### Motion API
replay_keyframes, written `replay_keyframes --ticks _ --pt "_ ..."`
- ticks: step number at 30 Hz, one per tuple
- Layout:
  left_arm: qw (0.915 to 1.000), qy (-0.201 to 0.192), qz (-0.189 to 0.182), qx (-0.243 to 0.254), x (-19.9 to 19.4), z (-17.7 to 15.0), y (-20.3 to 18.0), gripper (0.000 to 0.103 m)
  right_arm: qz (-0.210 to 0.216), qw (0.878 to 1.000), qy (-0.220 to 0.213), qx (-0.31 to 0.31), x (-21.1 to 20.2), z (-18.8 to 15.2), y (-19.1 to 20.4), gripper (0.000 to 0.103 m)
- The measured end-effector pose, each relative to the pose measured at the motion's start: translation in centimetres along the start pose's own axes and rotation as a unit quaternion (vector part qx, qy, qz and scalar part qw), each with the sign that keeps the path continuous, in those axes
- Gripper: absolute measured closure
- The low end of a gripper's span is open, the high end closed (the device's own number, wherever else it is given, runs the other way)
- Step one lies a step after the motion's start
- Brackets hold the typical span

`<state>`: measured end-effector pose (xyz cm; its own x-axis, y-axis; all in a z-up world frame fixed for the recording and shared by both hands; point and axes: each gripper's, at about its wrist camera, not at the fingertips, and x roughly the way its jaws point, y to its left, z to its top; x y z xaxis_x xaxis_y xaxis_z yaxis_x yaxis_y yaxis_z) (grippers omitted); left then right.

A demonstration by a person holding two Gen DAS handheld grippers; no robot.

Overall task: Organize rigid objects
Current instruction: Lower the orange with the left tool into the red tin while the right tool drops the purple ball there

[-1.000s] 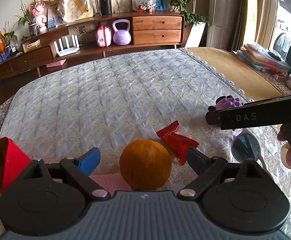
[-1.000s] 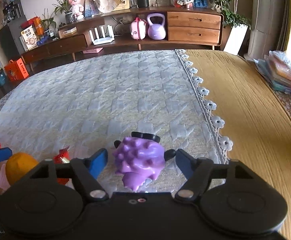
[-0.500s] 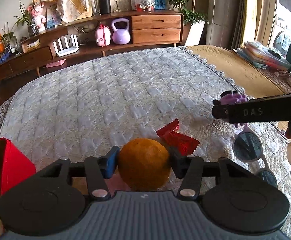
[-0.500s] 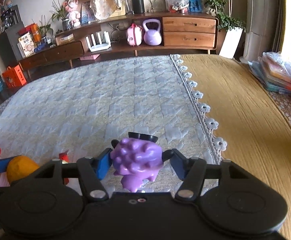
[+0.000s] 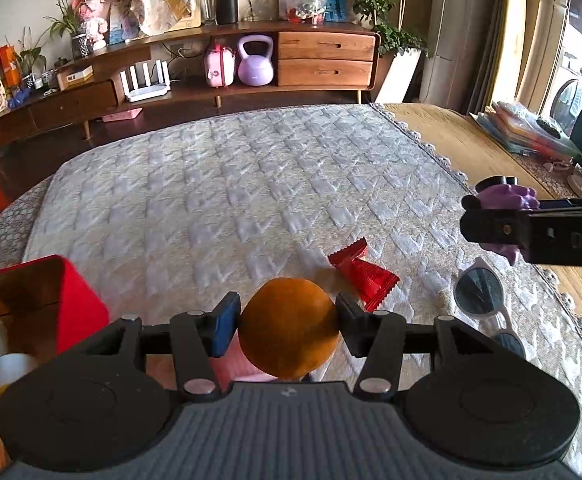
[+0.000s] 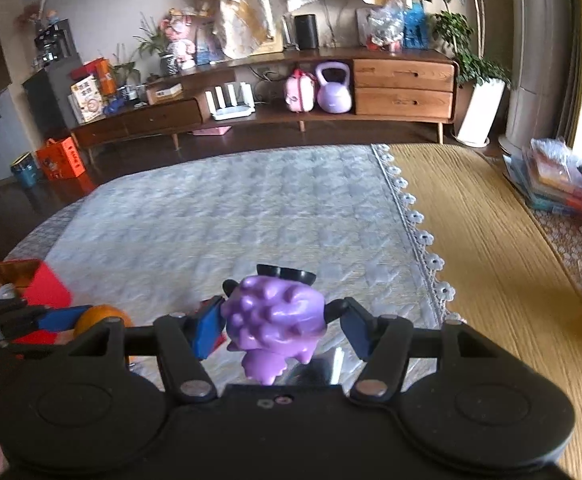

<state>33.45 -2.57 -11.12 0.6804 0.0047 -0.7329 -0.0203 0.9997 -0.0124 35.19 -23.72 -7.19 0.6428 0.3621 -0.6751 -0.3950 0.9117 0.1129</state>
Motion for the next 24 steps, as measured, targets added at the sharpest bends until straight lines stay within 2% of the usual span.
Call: replay_keyframes --ticks 14,24 --pt "0.9997 -0.013 -0.010 -0.019 -9.0 -1.4 4.4 0.051 0.037 0.999 -0.010 -0.039 -6.6 -0.3 6.1 0.041" --pt "0.9993 -0.015 0.012 -0.033 -13.5 -3.0 9.7 0.051 0.068 0.995 -0.003 -0.076 -7.4 -0.6 12.3 0.041"
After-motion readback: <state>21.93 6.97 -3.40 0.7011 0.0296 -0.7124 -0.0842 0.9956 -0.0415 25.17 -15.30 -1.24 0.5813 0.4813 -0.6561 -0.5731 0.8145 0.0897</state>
